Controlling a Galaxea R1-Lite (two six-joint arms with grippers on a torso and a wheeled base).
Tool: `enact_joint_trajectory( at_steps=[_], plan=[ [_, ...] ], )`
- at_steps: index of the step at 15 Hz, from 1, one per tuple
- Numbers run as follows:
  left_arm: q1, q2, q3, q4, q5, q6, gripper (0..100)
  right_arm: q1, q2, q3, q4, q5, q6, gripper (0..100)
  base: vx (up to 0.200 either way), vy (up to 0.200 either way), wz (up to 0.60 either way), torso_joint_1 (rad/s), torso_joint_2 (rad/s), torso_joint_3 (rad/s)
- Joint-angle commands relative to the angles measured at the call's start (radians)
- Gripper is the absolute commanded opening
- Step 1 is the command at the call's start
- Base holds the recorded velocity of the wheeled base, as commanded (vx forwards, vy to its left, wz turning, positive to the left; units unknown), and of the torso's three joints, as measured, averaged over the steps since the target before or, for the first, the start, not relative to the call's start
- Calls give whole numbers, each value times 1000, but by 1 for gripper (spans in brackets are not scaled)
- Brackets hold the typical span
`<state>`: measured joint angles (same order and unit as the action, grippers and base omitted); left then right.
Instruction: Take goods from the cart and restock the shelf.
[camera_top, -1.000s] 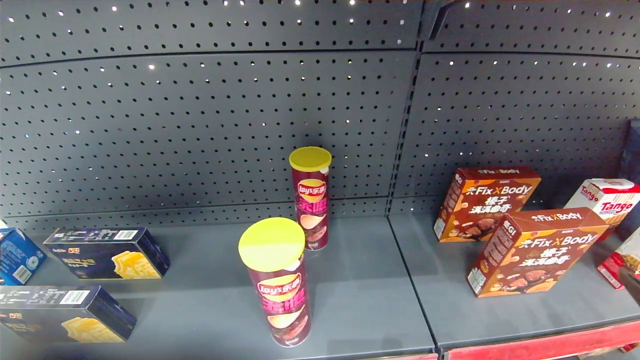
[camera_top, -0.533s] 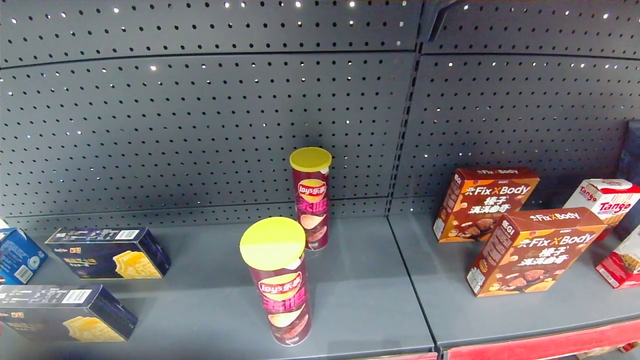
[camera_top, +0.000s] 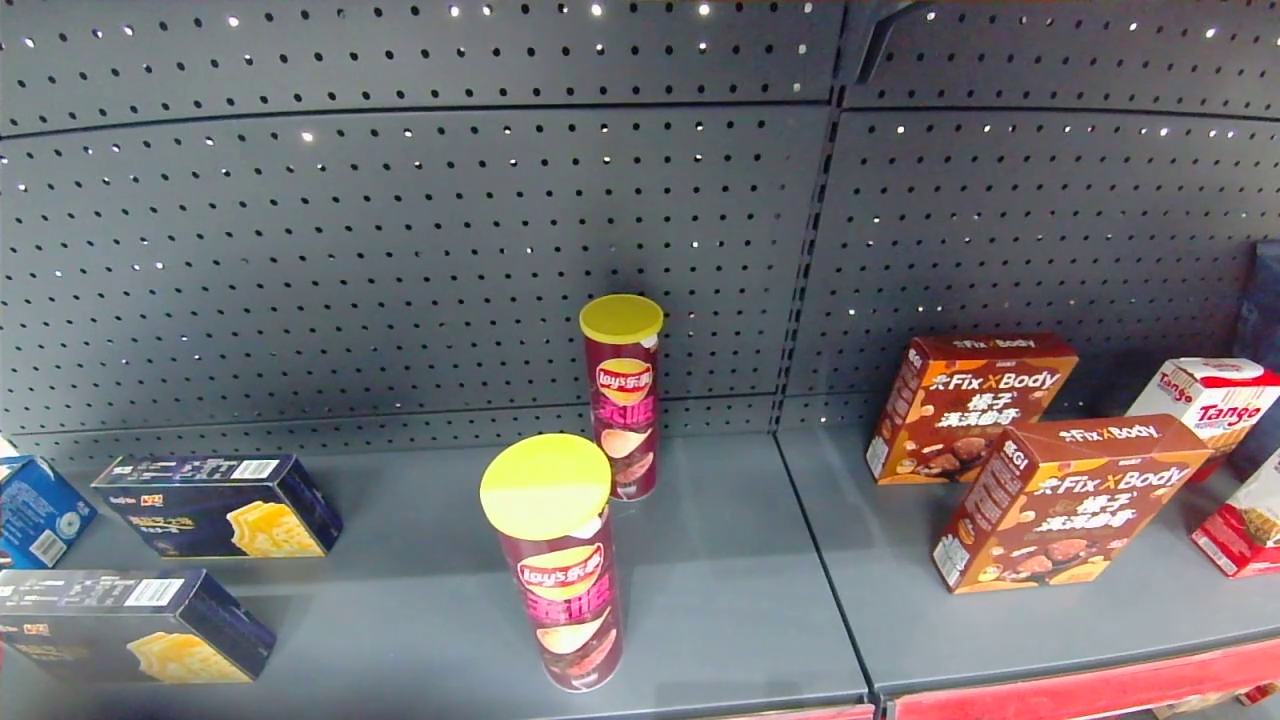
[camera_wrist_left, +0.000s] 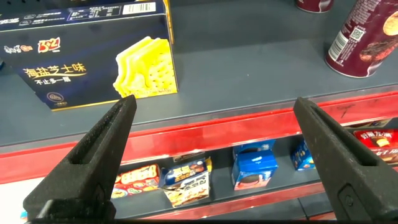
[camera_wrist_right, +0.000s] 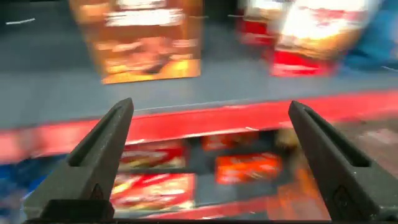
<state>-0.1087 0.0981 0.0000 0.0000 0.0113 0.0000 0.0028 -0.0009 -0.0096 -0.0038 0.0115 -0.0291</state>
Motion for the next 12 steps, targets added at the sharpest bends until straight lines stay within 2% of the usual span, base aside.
enact_joint_trajectory(
  at_steps=[1,6,9,12],
  plan=[
    [0,2,0,0,-1,0,100,-1,1,10,4,16,6,100,0,0,0,0,0,0],
    [0,2,0,0,1,0,100,-3,1,10,4,2,21,100,0,0,0,0,0,0],
    [0,2,0,0,-1,0,100,-3,1,10,4,2,28,100,0,0,600,2,2,4],
    [0,2,0,0,-1,0,100,-3,1,10,4,2,25,100,0,0,0,0,0,0]
  ],
)
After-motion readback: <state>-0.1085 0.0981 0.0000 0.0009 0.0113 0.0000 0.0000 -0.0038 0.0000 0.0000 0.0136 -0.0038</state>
